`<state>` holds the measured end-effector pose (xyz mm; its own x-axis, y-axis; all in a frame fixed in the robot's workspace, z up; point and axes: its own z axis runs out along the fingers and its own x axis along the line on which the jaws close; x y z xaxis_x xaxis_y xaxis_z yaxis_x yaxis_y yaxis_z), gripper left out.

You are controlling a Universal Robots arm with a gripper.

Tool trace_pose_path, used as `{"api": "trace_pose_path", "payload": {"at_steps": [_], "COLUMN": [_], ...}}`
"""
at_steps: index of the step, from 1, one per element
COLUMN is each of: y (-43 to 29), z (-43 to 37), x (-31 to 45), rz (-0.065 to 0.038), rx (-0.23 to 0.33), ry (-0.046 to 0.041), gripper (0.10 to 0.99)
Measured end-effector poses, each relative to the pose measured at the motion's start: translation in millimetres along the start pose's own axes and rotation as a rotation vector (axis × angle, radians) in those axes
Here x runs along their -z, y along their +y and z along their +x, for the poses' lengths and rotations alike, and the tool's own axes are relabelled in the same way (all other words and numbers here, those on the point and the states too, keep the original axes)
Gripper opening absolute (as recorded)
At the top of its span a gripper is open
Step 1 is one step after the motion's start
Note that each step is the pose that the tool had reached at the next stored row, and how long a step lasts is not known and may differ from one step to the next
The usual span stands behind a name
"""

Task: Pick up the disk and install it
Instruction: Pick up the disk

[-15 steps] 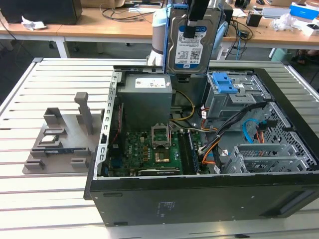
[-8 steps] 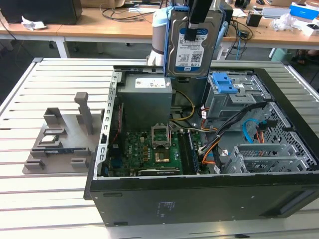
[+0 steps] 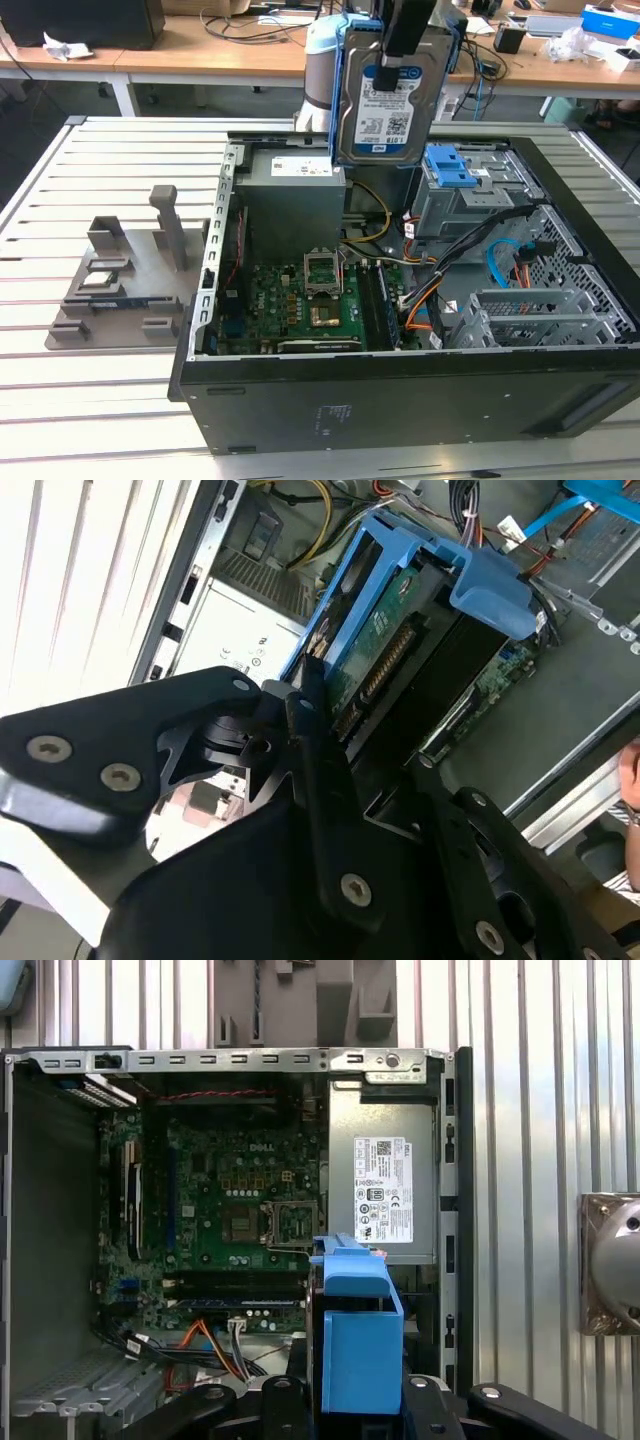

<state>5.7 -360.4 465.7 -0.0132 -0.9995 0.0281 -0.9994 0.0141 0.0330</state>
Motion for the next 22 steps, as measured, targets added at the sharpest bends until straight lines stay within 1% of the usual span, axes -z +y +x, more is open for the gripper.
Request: {"api": "trace_pose_path", "payload": {"at_steps": [2, 4, 5, 6, 7, 8, 9, 10, 12, 14, 16, 20, 22], "y": [-0.1, -0.1, -0.2, -0.3, -0.4, -0.6, -0.9, -0.9, -1.0, -1.1, -1.1, -1.2, -1.3], "z": [3.1, 8.5, 14.0, 21.9, 27.4, 44.2, 59.2, 62.9, 65.3, 71.9, 75.9, 81.0, 85.7], "x": [-0.1, -0.4, -0.6, -1.0, -1.3, -2.0, -2.7, -2.9, -3.0, -3.3, -3.5, -3.8, -4.0], "rz": [0.0, 0.0, 0.0, 0.0, 0.0, 0.0, 0.0, 0.0, 0.0, 0.0, 0.0, 0.0, 0.0], "rx": [0.0, 0.0, 0.0, 0.0, 0.0, 0.0, 0.0, 0.0, 0.0, 0.0, 0.0, 0.0, 0.0], "ry": [0.0, 0.0, 0.0, 0.0, 0.0, 0.0, 0.0, 0.0, 0.0001, 0.0, 0.0001, 0.0, 0.0], "gripper": [0.357, 0.357, 0.357, 0.357, 0.357, 0.357, 0.357, 0.357, 0.357, 0.357, 0.357, 0.357, 0.357]}}
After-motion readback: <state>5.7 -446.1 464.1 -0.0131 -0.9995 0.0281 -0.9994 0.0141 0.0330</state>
